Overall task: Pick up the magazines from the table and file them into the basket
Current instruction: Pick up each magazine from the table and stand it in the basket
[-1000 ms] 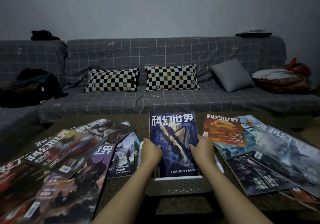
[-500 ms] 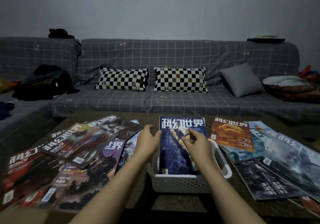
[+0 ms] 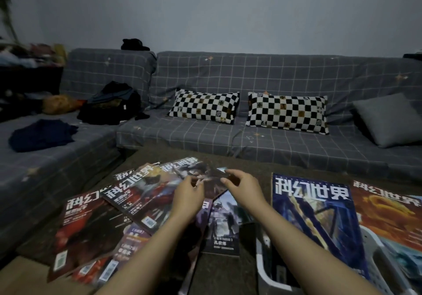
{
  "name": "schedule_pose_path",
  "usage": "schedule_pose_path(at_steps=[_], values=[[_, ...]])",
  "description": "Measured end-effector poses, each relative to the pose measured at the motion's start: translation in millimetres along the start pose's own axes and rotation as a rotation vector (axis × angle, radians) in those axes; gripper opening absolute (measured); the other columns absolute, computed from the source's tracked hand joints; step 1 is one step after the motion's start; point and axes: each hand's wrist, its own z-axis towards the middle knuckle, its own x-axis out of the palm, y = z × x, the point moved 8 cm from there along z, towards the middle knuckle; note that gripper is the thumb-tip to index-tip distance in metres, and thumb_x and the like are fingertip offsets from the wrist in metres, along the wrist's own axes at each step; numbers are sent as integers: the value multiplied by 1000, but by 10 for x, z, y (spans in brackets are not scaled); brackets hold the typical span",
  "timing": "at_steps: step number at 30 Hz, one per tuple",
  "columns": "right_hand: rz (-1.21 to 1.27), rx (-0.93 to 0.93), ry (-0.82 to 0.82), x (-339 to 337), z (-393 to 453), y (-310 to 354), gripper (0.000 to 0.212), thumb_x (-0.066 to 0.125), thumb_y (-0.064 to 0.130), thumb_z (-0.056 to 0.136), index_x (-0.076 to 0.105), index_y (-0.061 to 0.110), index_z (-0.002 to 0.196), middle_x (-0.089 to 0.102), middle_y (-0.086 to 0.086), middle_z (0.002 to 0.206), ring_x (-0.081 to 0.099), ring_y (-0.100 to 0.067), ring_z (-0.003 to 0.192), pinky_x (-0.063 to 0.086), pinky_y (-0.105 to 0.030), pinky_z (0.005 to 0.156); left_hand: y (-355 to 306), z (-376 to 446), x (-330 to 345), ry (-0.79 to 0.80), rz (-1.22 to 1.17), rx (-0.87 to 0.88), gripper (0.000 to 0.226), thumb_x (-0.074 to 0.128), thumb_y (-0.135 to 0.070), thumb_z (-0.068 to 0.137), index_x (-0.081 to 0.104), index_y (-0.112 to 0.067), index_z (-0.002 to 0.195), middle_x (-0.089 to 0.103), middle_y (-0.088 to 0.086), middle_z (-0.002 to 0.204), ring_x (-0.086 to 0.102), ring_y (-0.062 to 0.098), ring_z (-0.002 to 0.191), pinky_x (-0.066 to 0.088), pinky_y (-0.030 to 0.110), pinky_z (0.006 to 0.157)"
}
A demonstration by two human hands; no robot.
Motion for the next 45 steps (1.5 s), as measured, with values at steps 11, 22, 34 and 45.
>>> schedule_pose_path(at_steps=[11, 22, 34, 45], values=[[-204, 68, 309, 1366, 666, -155, 39, 58, 40, 86, 63, 19, 118, 69, -8, 110, 62, -24, 105, 46, -28, 82, 1233, 415, -222, 9, 584, -96, 54, 27, -40, 97, 27, -18, 146, 22, 5, 156, 10, 20, 146, -3, 55, 116], [-257, 184, 339, 1515, 756, -281, 44, 70, 39, 77, 45, 11, 54, 50, -6, 58, 48, -20, 56, 36, -32, 56, 1214, 273, -93, 144, 711, 70, 61, 19, -50, 96, 12, -24, 150, 7, -1, 159, 0, 14, 147, -8, 42, 116], [123, 259, 205, 1238, 128, -38, 17, 61, 20, 84, 52, 14, 96, 63, -10, 103, 55, -24, 81, 40, -31, 67, 1232, -307, -471, -1, 400, -74, 53, 36, -43, 97, 28, -27, 147, 8, 11, 159, 1, 24, 147, 3, 40, 118], [520, 163, -100, -246, -630, 76, 13, 59, 14, 87, 57, 22, 96, 68, -4, 88, 66, -21, 75, 52, -30, 59, 181, -692, -753, -155, -362, -55, 64, 54, -18, 93, 22, -24, 148, 45, 3, 143, 48, 18, 123, 41, 33, 98]])
